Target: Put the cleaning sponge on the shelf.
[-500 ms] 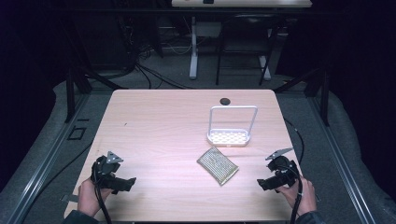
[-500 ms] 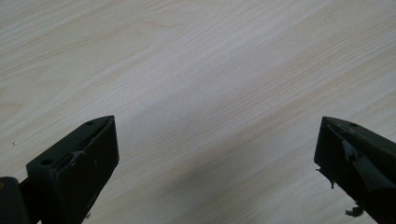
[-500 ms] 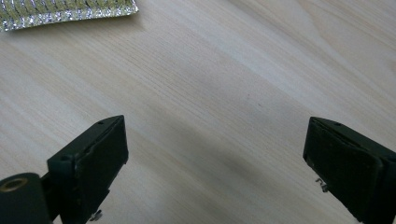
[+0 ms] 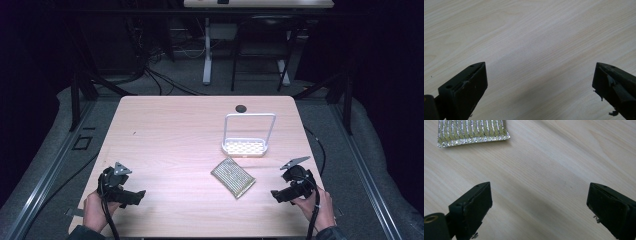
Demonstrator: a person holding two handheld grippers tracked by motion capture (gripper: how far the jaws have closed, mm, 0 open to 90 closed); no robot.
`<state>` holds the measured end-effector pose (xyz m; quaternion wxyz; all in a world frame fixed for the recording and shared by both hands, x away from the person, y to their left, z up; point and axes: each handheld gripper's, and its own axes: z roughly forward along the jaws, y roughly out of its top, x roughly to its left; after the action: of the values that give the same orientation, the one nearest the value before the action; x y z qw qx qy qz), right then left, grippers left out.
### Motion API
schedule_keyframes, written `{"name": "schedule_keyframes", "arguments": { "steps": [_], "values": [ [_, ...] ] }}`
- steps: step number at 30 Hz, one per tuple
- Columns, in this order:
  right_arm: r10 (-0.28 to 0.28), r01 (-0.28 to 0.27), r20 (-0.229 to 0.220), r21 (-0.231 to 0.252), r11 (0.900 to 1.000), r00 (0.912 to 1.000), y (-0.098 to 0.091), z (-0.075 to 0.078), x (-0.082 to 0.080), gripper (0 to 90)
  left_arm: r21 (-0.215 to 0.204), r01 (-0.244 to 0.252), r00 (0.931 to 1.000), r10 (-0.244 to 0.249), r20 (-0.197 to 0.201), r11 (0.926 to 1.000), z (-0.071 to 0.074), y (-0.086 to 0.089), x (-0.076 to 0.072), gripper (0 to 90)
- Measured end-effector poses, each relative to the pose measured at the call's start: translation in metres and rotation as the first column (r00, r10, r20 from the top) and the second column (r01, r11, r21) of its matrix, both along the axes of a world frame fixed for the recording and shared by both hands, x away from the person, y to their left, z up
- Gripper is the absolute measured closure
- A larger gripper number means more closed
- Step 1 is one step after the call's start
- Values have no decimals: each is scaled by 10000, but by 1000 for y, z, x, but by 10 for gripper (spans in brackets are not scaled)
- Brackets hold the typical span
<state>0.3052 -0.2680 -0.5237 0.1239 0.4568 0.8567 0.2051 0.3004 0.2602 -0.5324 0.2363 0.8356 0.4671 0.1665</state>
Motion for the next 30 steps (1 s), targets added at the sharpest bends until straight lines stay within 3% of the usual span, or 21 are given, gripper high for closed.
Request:
{"name": "schedule_keyframes", "arguments": {
  "steps": [30],
  "values": [
    [1078, -1081, 164, 183, 9940, 9940, 62, 4, 24, 0, 44, 39, 10000, -39, 9, 10000, 0, -1, 0, 0]
  ]
}}
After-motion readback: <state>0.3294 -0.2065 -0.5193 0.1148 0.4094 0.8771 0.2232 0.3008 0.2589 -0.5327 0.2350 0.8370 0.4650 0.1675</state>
